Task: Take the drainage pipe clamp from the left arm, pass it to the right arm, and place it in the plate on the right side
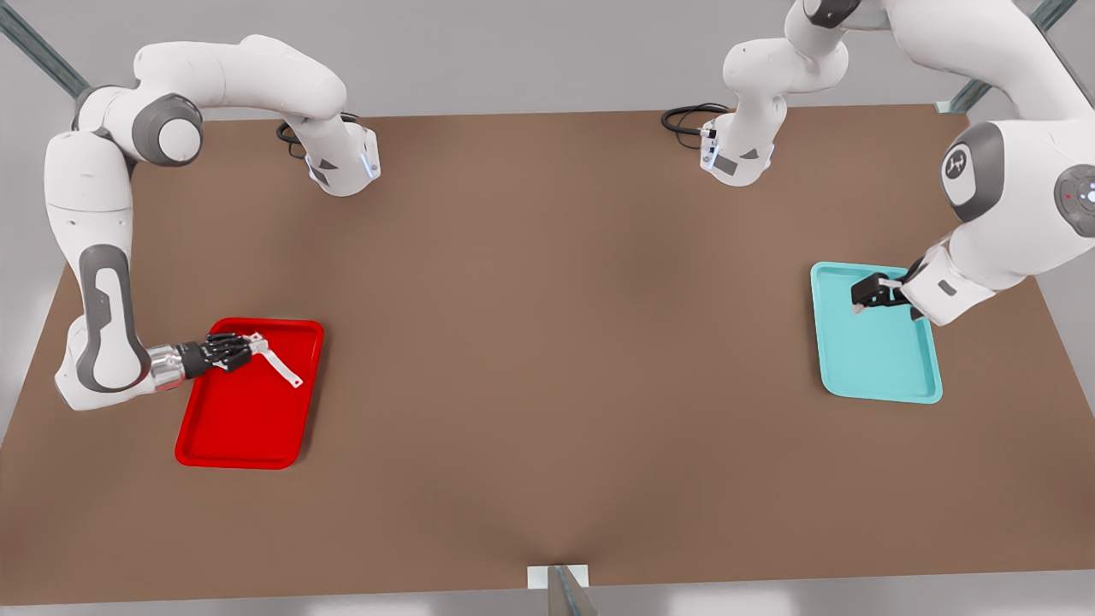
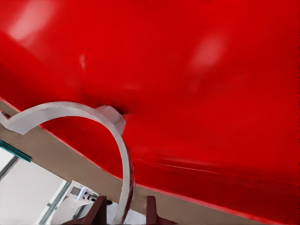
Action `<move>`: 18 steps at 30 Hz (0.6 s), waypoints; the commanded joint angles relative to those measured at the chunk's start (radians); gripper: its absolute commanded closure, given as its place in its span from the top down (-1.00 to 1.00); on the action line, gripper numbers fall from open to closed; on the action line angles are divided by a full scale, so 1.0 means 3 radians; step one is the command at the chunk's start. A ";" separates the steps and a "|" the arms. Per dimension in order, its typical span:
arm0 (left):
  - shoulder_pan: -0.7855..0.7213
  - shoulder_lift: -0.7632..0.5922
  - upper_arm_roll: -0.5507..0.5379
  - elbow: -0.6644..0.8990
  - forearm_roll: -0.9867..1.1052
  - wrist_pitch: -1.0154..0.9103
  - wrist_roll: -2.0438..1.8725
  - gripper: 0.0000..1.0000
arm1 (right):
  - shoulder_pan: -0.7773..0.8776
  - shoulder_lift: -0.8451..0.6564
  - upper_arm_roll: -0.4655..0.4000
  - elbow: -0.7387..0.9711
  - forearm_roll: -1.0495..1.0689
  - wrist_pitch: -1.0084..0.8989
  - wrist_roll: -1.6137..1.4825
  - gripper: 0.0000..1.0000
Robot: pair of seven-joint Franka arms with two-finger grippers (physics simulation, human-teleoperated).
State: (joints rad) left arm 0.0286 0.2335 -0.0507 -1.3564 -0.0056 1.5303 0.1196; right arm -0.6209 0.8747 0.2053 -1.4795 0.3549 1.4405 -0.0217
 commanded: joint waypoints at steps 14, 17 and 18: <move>-0.0014 0.0040 -0.0005 0.0011 -0.0007 0.0007 0.0000 1.00 | 0.0065 -0.0420 0.0567 0.1029 -0.0829 0.0020 -0.0567 1.00; -0.0024 0.0040 -0.0005 0.0011 -0.0007 0.0007 0.0000 1.00 | 0.0224 -0.1049 0.1269 0.1225 -0.1745 0.0025 -0.0454 1.00; -0.0029 0.0040 -0.0005 0.0011 -0.0002 0.0007 0.0000 1.00 | 0.0367 -0.1192 0.1422 0.1220 -0.1990 0.0020 -0.0348 1.00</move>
State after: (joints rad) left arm 0.0203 0.2466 -0.0520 -1.3536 -0.0078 1.5327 0.1220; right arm -0.5360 0.5538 0.5998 -1.1209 -0.0570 1.4501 -0.1148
